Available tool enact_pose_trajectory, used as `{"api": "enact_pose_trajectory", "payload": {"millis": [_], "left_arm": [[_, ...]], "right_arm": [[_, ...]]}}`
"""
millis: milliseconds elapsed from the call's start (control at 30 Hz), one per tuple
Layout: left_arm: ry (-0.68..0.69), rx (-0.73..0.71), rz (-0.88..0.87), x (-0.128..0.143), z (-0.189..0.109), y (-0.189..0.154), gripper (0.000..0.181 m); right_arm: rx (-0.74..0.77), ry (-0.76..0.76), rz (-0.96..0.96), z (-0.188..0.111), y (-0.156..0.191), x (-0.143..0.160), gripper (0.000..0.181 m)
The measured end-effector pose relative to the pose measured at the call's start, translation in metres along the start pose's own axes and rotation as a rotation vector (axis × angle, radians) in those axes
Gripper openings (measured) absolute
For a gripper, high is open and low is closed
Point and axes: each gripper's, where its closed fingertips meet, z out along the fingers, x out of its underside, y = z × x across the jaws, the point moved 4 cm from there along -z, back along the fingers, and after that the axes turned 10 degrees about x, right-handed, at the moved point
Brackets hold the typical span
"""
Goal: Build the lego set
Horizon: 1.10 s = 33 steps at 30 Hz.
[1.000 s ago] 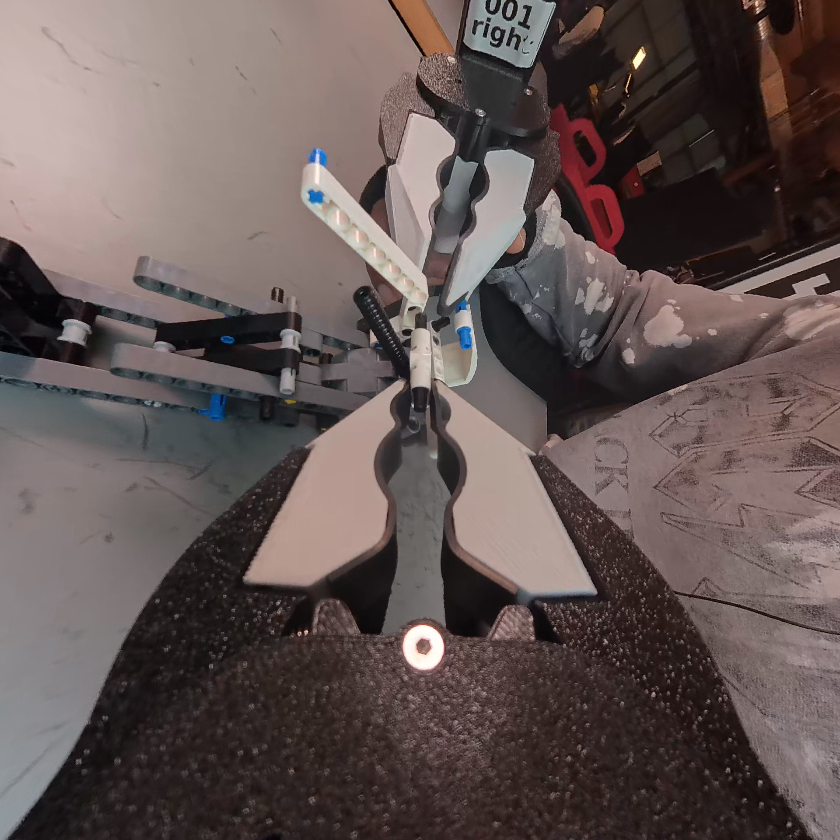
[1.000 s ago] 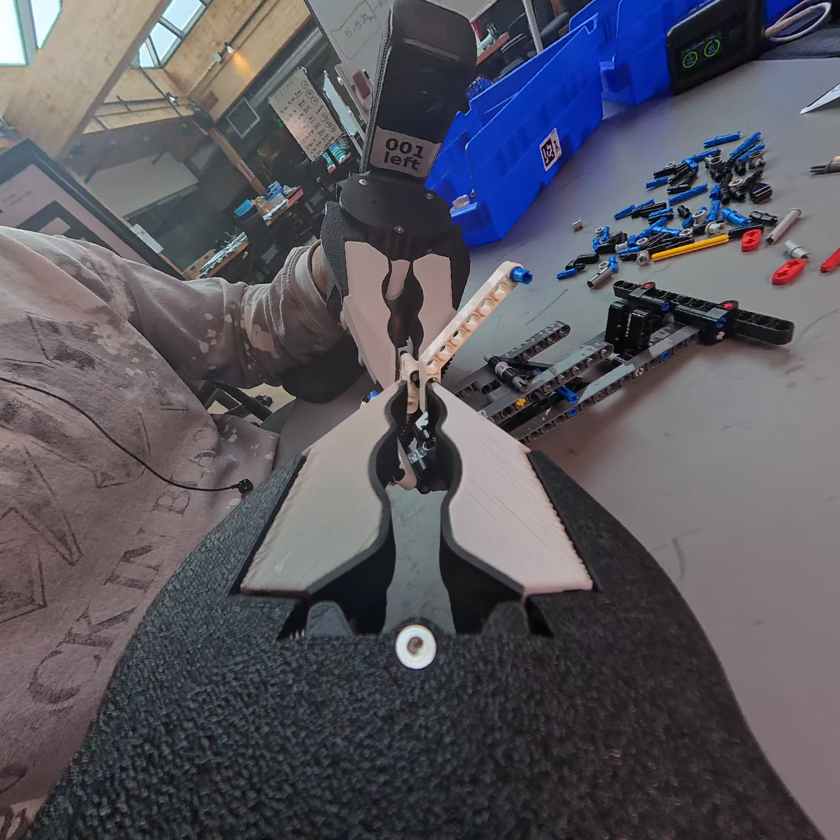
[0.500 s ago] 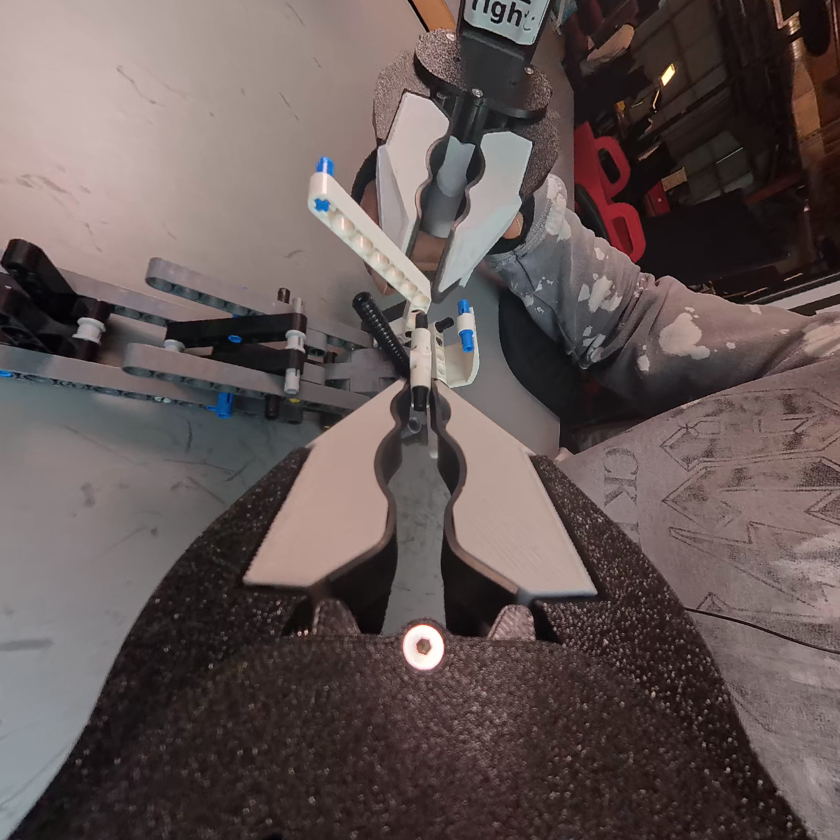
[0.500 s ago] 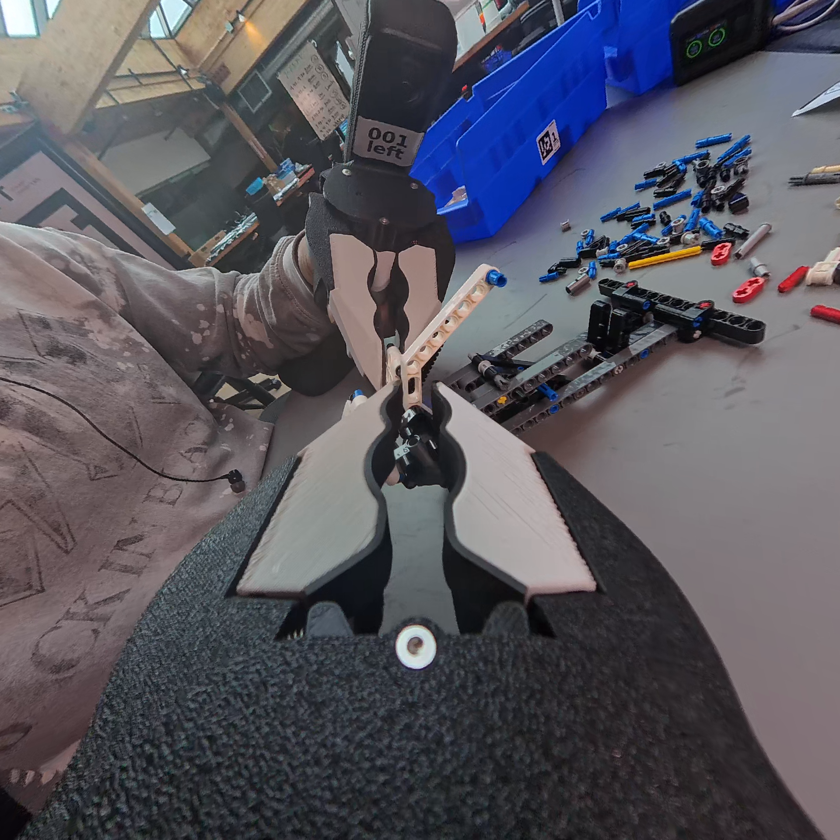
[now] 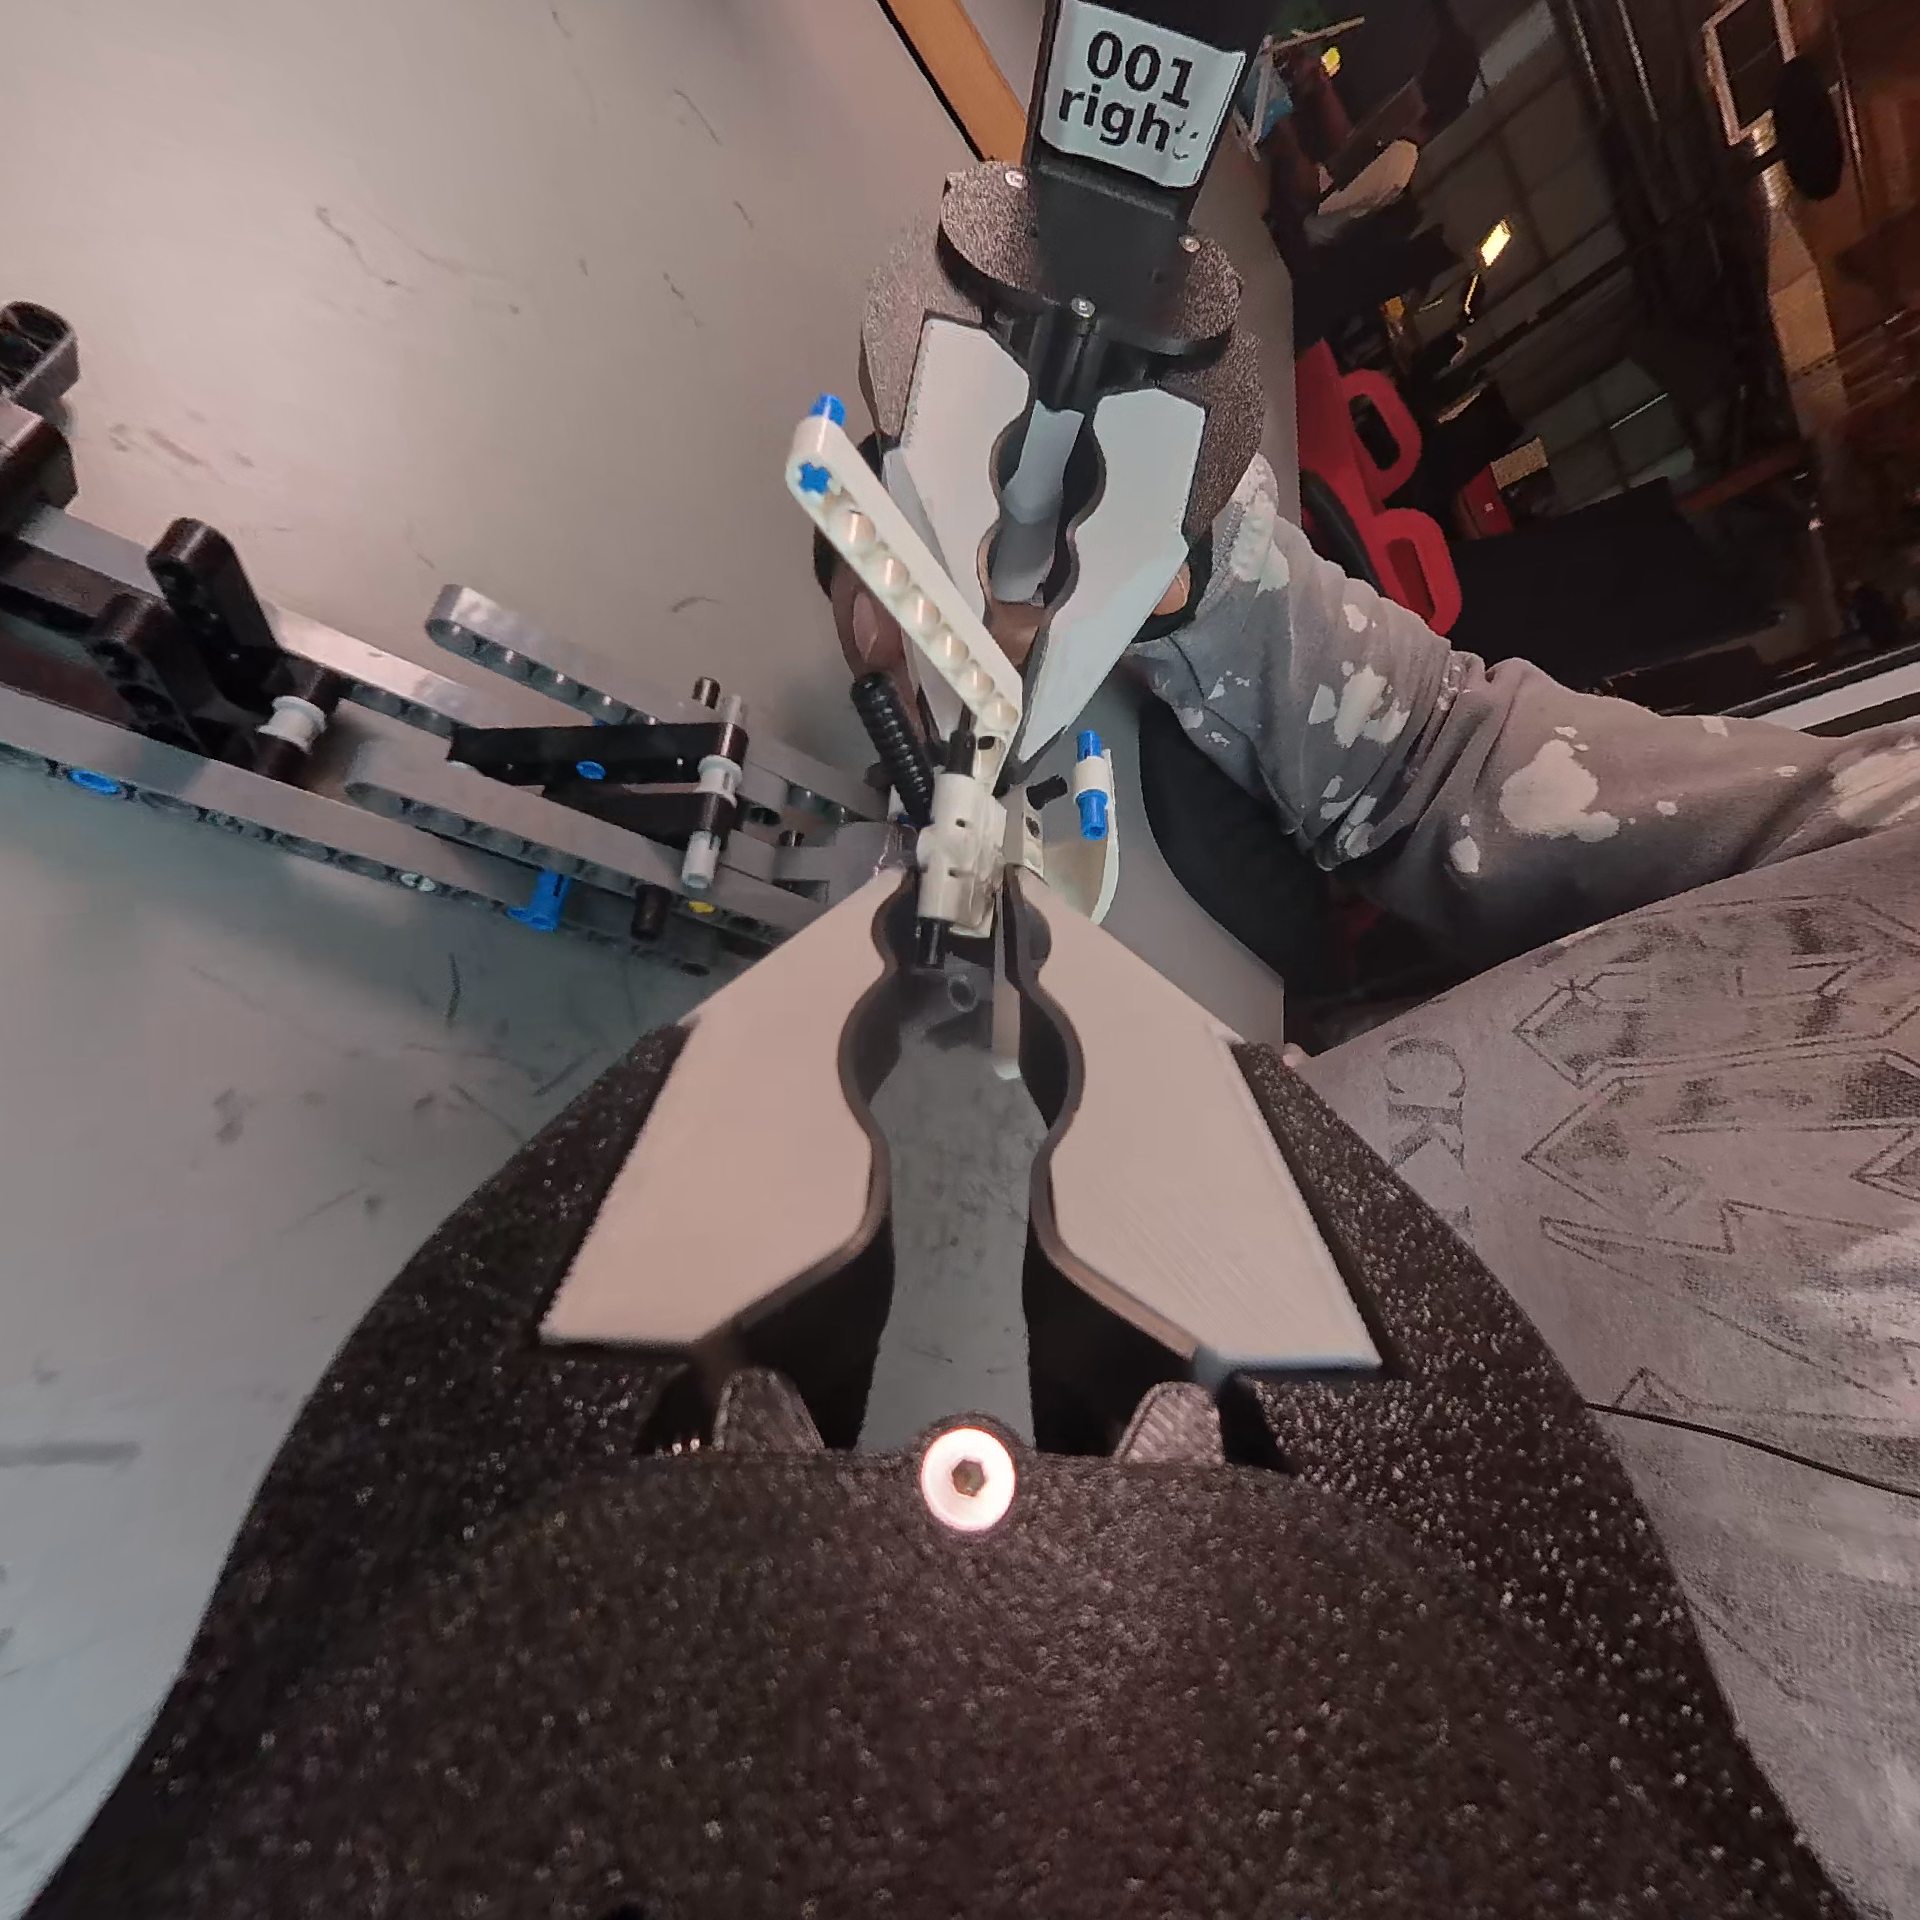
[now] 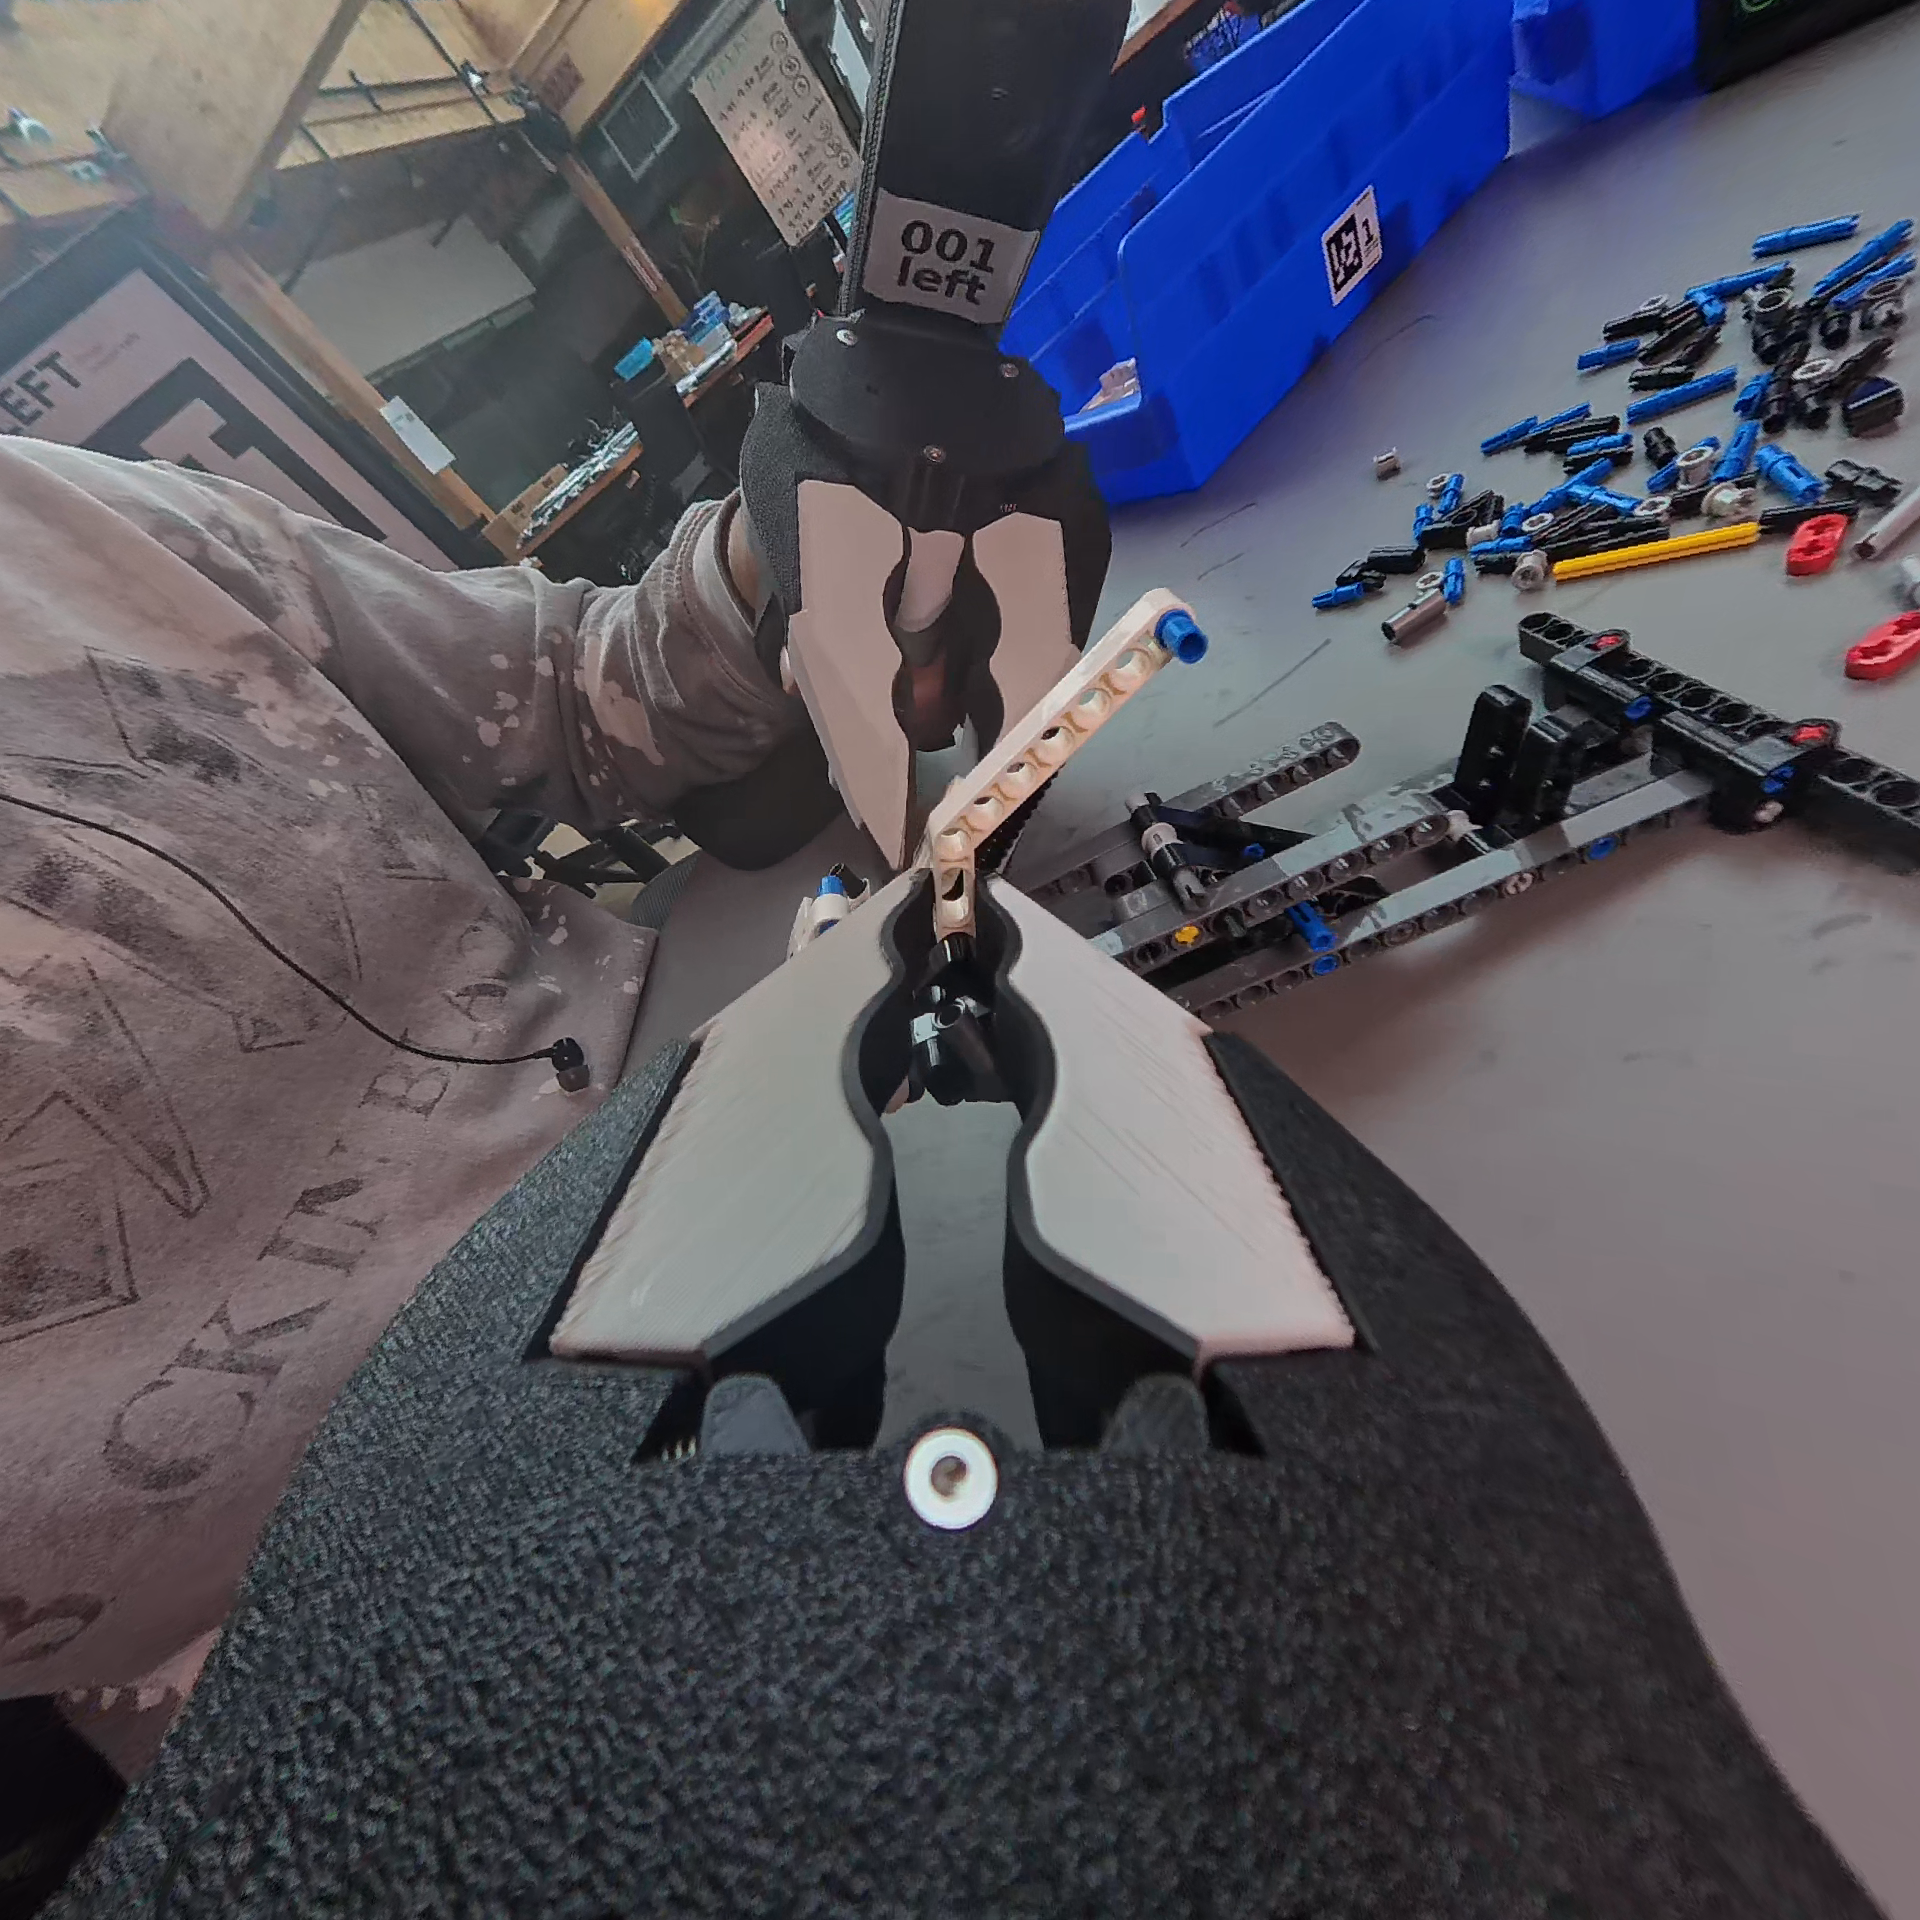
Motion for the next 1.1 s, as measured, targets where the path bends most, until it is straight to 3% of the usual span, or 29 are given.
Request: {"api": "enact_pose_trajectory", "payload": {"millis": [267, 667, 1100], "left_arm": [[0.002, 0.018, 0.033, -0.002, -0.002, -0.007, 0.007], [0.294, -0.031, 0.012, -0.008, -0.005, -0.008, 0.007], [0.408, -0.039, -0.095, -0.011, 0.004, -0.007, 0.007]], "right_arm": [[0.001, -0.001, 0.002, 0.001, 0.001, 0.0, 0.007], [-0.015, -0.014, 0.012, 0.0, 0.003, -0.001, 0.009], [-0.03, -0.017, 0.101, -0.002, -0.002, -0.003, 0.007]]}}
